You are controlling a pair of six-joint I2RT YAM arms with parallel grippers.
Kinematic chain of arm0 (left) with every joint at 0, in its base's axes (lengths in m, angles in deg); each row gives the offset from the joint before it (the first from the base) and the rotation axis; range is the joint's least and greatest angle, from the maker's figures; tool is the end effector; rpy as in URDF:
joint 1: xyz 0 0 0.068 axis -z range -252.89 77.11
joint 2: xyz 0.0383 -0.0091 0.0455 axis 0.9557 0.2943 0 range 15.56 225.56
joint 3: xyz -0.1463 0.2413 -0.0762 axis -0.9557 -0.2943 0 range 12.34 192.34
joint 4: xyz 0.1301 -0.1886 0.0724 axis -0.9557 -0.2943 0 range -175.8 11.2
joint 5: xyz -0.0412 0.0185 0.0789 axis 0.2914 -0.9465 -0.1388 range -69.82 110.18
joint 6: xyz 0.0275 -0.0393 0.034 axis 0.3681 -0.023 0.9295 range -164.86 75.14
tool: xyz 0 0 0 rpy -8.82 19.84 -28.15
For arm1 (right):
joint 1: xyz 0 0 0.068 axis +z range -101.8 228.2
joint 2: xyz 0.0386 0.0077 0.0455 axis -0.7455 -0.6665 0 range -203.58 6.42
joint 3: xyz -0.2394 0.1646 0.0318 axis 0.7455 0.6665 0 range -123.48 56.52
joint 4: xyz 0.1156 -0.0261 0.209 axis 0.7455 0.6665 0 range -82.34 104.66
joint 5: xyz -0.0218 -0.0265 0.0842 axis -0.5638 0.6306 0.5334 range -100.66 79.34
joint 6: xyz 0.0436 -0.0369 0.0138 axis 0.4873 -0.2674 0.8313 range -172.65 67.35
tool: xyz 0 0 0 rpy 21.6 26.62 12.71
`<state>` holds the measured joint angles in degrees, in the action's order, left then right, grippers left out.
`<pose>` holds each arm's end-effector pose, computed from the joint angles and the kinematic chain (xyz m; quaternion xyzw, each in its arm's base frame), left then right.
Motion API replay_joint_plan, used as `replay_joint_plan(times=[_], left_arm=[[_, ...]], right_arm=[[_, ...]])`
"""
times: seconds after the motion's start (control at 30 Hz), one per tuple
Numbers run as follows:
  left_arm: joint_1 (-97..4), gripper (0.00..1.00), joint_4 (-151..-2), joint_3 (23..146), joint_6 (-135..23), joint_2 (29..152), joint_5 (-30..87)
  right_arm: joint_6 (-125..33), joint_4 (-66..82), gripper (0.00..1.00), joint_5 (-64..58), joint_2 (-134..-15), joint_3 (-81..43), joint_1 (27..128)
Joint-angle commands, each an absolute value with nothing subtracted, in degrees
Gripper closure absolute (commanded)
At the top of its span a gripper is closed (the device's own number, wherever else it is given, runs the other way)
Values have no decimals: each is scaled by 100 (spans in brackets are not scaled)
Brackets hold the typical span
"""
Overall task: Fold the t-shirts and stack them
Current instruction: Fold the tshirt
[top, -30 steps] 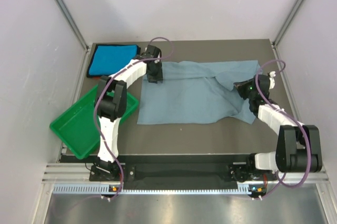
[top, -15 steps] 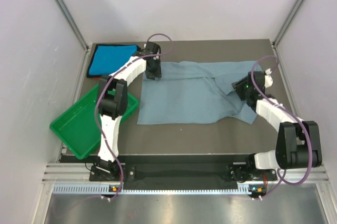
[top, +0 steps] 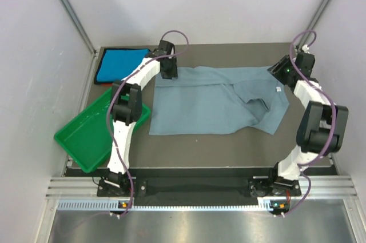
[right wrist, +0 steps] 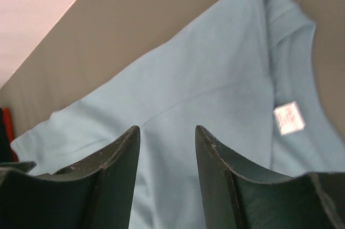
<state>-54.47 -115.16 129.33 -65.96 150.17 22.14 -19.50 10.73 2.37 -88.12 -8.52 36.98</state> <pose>0.4911 -0.1650 0.2113 -0.0170 0.9507 -0.1198 0.2855 0.3578 -0.0612 0.2773 0.2786 0.8274 0.1885 0.4497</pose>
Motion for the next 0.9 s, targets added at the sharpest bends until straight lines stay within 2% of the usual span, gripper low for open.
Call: replay_joint_plan(times=[0.0, 0.17, 0.33, 0.87], left_arm=[[-5513, 61, -11317, 13274, -6551, 15240, 2326], [-5627, 62, -11246, 13477, -6666, 15539, 2308], [-5768, 62, -11115, 13503, -6797, 15671, 2449], [-5891, 62, -11035, 13460, -6657, 15724, 2694]], right_arm=[[-2575, 583, 54, 955, -9385, -1431, 3449], [-3074, 493, 56, 464, -10343, -2142, 3300], [-3445, 1083, 55, 655, -11186, -3109, 3220], [-3543, 828, 54, 595, -11768, -3286, 3036]])
